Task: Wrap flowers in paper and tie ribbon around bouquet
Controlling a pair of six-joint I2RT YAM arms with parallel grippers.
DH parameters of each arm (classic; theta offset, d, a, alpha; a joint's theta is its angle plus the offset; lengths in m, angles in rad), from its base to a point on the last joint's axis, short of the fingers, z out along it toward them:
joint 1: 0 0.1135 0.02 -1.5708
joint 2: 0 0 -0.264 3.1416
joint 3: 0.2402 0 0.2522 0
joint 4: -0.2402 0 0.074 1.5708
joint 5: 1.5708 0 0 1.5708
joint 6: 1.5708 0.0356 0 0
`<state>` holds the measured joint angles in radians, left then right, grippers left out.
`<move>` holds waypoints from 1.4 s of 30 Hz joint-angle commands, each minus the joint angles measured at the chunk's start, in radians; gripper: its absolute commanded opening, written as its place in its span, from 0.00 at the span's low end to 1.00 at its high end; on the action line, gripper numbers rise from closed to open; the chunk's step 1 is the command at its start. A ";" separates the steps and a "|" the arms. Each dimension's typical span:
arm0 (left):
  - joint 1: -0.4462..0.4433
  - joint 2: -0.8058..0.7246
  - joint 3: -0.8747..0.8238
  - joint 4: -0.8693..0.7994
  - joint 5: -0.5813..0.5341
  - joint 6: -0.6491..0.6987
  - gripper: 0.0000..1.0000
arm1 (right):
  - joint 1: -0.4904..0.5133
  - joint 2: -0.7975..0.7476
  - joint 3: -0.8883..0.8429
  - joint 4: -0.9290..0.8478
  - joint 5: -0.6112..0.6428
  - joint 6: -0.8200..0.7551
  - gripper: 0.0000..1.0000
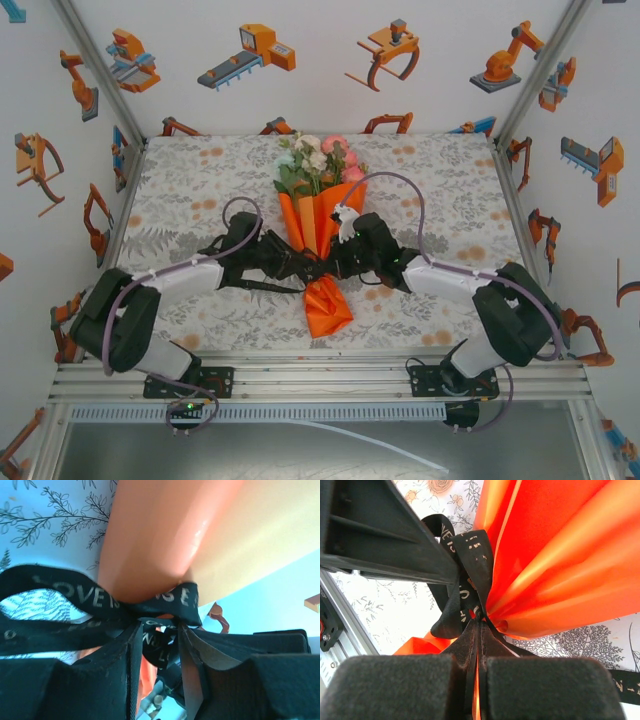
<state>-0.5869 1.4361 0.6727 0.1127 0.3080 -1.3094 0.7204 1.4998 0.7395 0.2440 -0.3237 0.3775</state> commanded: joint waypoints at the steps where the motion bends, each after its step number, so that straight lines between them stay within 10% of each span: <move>1: -0.027 -0.064 0.071 -0.199 -0.113 0.124 0.41 | 0.001 -0.014 0.012 0.005 0.009 -0.015 0.00; 9: -0.069 -0.058 0.163 -0.402 -0.270 0.247 0.52 | 0.001 -0.044 0.021 0.002 0.002 -0.024 0.00; 20: -0.102 0.034 0.251 -0.298 -0.104 0.454 0.53 | 0.001 -0.046 0.028 0.024 -0.074 -0.032 0.00; 27: -0.100 0.095 0.258 -0.400 -0.150 0.451 0.23 | 0.001 -0.084 0.016 0.008 -0.039 -0.041 0.00; 35: -0.065 0.069 0.231 -0.428 -0.180 0.423 0.14 | 0.001 -0.130 -0.031 0.021 0.018 -0.036 0.00; 42: -0.046 -0.051 0.191 -0.387 -0.226 0.421 0.39 | 0.001 -0.141 -0.046 0.049 0.019 -0.034 0.00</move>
<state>-0.6502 1.4708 0.8829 -0.2775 0.1284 -0.8864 0.7204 1.3869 0.7120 0.2535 -0.3225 0.3515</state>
